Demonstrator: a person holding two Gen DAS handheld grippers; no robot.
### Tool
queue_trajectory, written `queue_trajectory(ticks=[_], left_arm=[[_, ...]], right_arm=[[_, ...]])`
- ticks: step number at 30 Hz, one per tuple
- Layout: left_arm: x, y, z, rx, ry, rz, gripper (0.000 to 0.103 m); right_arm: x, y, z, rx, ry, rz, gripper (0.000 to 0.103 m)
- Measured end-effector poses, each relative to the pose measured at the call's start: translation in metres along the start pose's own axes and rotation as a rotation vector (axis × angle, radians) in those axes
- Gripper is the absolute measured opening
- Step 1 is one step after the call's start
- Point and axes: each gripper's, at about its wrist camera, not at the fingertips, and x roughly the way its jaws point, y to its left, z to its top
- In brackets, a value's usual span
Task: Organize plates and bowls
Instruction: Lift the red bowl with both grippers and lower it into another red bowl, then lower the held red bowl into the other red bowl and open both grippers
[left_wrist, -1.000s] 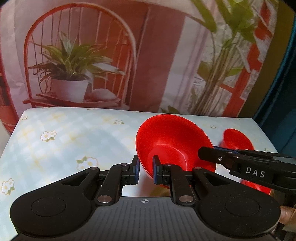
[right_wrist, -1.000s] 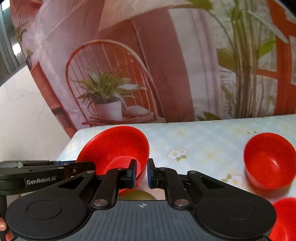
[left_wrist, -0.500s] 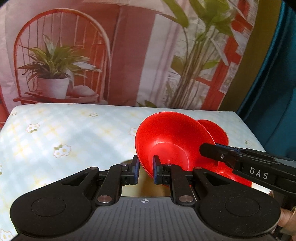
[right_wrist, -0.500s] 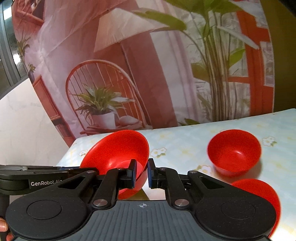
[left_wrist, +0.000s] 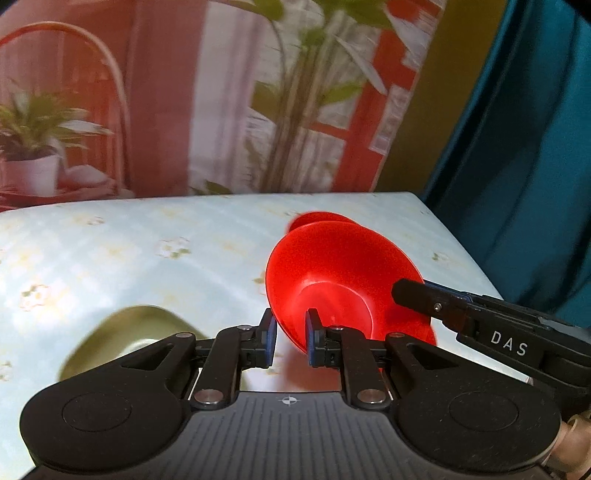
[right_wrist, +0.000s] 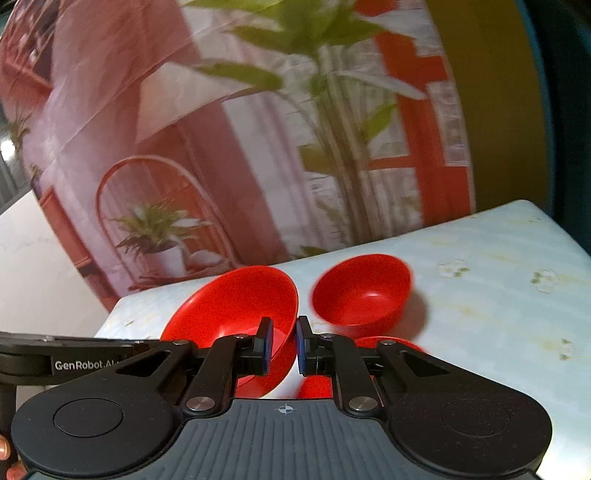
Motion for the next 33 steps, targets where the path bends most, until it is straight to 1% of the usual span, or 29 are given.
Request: queue_trajectory(ticks=[6, 14, 23, 33], left_arm=[[0.023, -0.020, -0.004, 0.023, 0.045, -0.031, 0.017], [0.045, -0.029, -0.010, 0.022, 0.094, -0.058, 0.016], [0.056, -0.034, -0.013, 0.049, 0.129, -0.060, 0.017], [0.060, -0.035, -0.014, 0.051, 0.147, -0.057, 0.017]], right_arm=[[-0.009, -0.033, -0.009, 0.043, -0.003, -0.033, 0.013], [-0.016, -0.059, -0.020, 0.075, 0.000, -0.056, 0.014], [-0.015, -0.072, -0.031, 0.089, 0.021, -0.074, 0.014], [-0.015, -0.076, -0.030, 0.096, 0.027, -0.075, 0.014]])
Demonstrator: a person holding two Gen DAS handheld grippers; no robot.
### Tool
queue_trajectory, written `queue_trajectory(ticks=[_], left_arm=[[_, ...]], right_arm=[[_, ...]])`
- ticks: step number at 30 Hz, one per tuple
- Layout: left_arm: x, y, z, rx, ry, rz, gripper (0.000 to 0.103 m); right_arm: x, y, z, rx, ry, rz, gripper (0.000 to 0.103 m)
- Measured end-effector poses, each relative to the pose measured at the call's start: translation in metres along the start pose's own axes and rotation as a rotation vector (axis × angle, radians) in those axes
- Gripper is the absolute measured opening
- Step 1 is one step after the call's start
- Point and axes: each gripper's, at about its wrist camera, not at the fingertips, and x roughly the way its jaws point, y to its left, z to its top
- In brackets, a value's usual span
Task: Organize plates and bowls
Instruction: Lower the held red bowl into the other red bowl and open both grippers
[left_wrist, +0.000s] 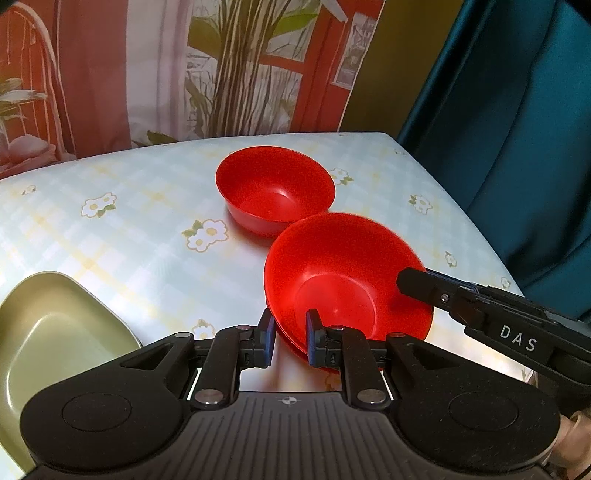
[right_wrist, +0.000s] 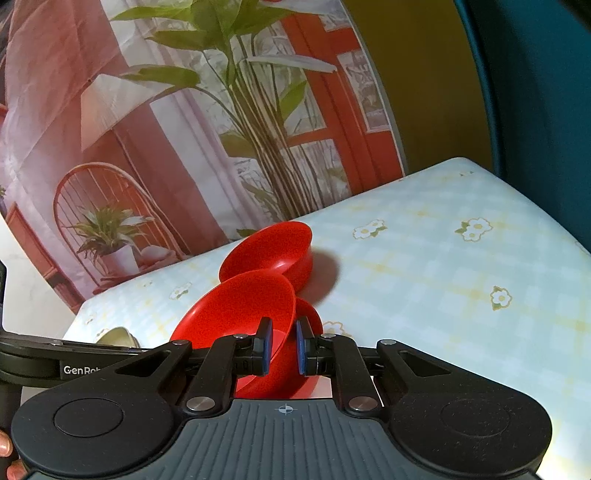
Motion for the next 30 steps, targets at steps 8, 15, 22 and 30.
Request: queue_trajectory(ticks=[8, 15, 22, 30], left_arm=[[0.0018, 0.0000, 0.0004, 0.003, 0.002, 0.003, 0.017], [0.0019, 0.0000, -0.0002, 0.003, 0.004, 0.004, 0.018], [0.0029, 0.0000, -0.0024, 0.004, 0.009, 0.009, 0.020], [0.0022, 0.0016, -0.0044, 0.000, 0.009, 0.024, 0.022]], right_arm=[[0.0017, 0.0010, -0.0012, -0.014, 0.007, -0.006, 0.014], [0.0029, 0.0005, -0.0020, -0.018, 0.010, -0.010, 0.014], [0.0037, -0.0010, -0.0030, -0.021, 0.013, -0.016, 0.014], [0.0033, -0.0027, -0.0060, -0.038, 0.016, -0.040, 0.019]])
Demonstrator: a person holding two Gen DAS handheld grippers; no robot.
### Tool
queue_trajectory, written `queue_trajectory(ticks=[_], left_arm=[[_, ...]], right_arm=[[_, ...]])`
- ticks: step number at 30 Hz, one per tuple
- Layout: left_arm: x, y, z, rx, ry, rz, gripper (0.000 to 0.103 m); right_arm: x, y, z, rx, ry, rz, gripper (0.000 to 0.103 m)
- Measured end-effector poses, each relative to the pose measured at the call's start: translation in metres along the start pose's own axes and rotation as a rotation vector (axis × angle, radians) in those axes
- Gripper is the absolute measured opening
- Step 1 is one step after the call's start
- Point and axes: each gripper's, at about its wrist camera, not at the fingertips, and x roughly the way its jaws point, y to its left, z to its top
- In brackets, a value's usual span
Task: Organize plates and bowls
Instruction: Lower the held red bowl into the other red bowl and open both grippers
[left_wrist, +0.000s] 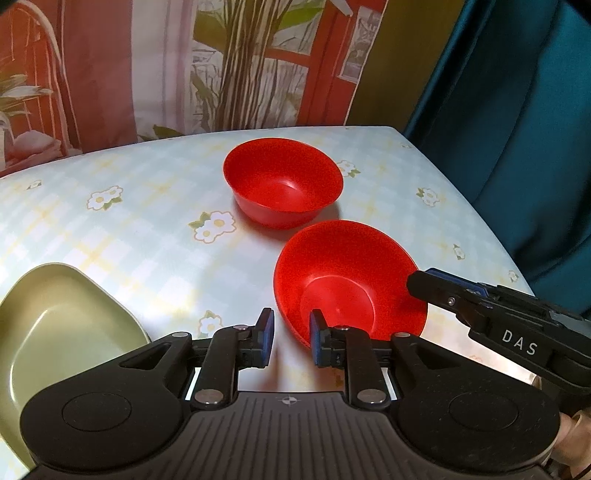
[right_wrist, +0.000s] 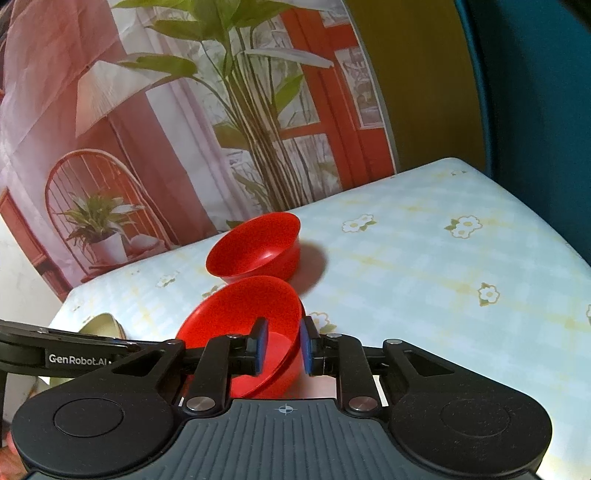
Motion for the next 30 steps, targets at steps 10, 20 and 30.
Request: queue_trajectory(ticks=[10, 20, 30], left_arm=[[-0.007, 0.005, 0.002, -0.013, -0.021, 0.011, 0.027], [-0.020, 0.015, 0.034, 0.007, -0.092, 0.063, 0.027], [-0.027, 0.022, 0.090, 0.012, -0.192, 0.125, 0.027]], right_arm=[[0.000, -0.006, -0.002, 0.018, 0.003, -0.004, 0.020], [0.003, -0.005, 0.024, -0.004, -0.041, 0.013, 0.023], [0.022, 0.009, 0.081, -0.077, -0.098, 0.047, 0.023]])
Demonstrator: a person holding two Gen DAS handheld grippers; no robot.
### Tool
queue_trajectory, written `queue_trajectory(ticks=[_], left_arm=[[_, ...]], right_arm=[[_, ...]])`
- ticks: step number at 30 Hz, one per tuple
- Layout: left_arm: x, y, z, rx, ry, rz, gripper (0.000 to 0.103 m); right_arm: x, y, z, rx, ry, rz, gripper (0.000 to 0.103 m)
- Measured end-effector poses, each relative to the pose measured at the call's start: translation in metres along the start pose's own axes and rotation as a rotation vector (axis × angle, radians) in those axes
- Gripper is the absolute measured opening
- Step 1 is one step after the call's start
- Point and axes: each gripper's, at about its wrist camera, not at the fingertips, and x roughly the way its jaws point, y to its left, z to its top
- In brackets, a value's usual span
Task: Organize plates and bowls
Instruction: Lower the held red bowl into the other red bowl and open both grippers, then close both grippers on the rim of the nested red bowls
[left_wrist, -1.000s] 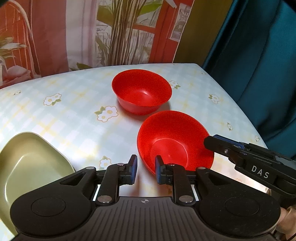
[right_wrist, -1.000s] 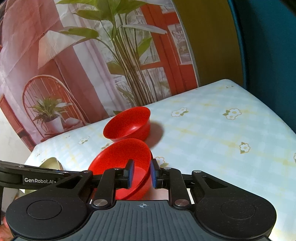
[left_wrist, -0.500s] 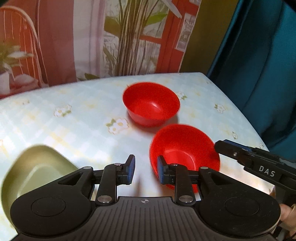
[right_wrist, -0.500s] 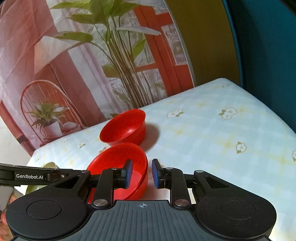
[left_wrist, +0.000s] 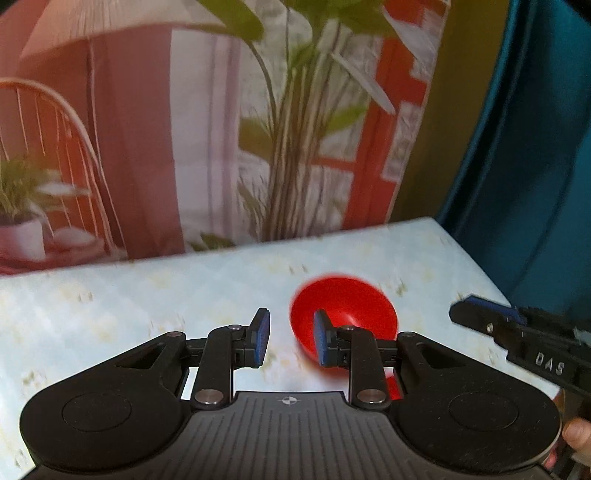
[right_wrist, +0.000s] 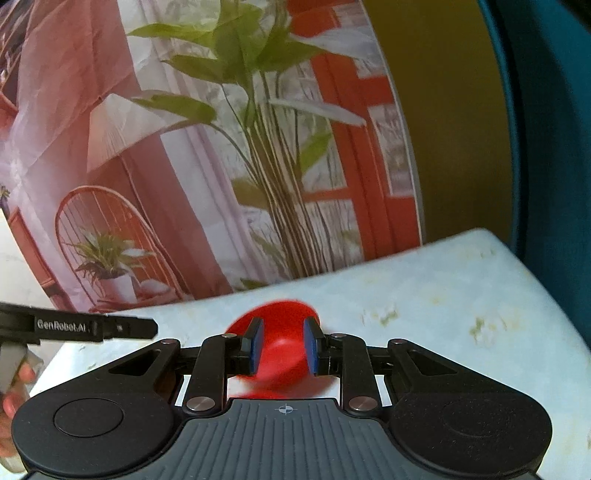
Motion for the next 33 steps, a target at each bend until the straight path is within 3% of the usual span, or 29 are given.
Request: queue_trajectory(ticks=[5, 19, 23, 33], left_arm=[[0.020, -0.004, 0.009, -0.015, 0.002, -0.008, 0.027], [0.081, -0.005, -0.020, -0.034, 0.115, -0.045, 0.028], [0.087, -0.002, -0.024, -0.048, 0.110, -0.050, 0.042], [0.101, -0.003, -0.029, -0.068, 0.138, -0.100, 0.042]], right_arm=[[0.026, -0.002, 0.009, -0.019, 0.019, 0.008, 0.023], [0.080, -0.023, -0.011, 0.032, 0.120, -0.008, 0.026], [0.087, -0.028, -0.014, 0.058, 0.139, -0.004, 0.026], [0.091, -0.030, -0.016, 0.078, 0.155, 0.000, 0.026]])
